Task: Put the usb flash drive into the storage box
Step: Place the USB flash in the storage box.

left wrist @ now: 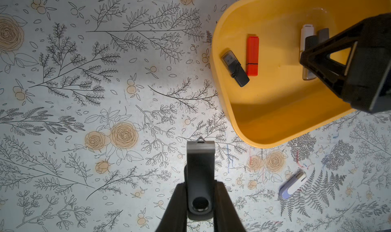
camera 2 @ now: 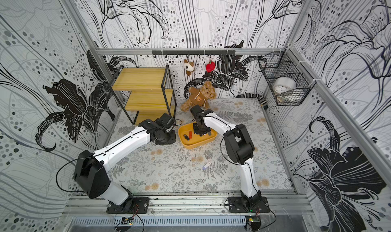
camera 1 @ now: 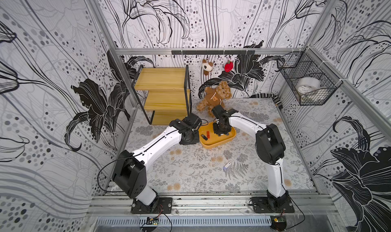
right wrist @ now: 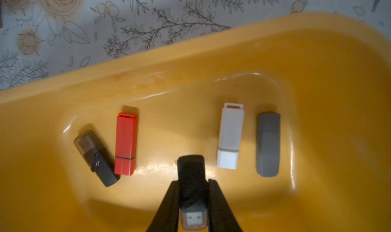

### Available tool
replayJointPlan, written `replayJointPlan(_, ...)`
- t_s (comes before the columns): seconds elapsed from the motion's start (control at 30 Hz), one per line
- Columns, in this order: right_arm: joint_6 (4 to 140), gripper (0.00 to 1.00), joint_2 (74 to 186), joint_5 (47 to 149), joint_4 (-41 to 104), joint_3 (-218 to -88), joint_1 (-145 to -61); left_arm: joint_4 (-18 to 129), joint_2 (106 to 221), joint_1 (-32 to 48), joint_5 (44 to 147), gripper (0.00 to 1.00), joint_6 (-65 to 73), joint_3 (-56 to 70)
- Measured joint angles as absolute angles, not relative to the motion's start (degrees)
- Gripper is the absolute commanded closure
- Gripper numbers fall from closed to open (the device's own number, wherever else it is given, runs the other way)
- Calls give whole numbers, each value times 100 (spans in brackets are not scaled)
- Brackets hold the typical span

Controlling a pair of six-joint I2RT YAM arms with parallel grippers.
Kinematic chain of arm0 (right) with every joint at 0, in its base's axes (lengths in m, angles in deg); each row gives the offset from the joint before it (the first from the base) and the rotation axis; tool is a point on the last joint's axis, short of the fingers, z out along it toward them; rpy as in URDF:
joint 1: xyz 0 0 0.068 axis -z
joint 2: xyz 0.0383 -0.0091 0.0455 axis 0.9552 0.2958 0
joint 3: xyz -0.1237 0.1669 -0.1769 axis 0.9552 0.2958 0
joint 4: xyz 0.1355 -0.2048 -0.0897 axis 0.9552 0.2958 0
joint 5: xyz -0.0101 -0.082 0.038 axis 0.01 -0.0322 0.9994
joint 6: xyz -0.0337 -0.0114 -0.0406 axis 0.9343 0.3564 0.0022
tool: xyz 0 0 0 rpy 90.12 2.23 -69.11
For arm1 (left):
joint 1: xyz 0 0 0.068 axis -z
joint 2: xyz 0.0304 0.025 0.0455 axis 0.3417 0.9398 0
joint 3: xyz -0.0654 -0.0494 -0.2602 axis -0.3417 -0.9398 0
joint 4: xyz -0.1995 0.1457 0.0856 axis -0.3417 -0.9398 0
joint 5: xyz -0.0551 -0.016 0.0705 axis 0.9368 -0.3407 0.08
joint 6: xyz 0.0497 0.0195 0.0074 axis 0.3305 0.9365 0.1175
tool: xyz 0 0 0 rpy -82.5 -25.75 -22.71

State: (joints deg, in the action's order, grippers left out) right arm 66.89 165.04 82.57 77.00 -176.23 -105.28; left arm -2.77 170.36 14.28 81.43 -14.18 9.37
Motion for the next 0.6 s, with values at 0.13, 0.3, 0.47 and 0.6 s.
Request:
replayJointPlan(0.13,6709,100,16684,8288,7706,-17695,-10528,-272,17036,1423,8171,100,-1392,934)
replayJointPlan(0.3,6757,100,16968,8297,7695,-17846,-10528,-239,17036,1408,8197,100,-1392,880)
replayJointPlan(0.47,6799,100,17066,8290,7724,-17931,-10526,-218,17036,1408,8197,100,-1392,819)
replayJointPlan(0.6,6796,100,17132,8288,7715,-17990,-10518,-211,17036,1408,8197,100,-1392,788)
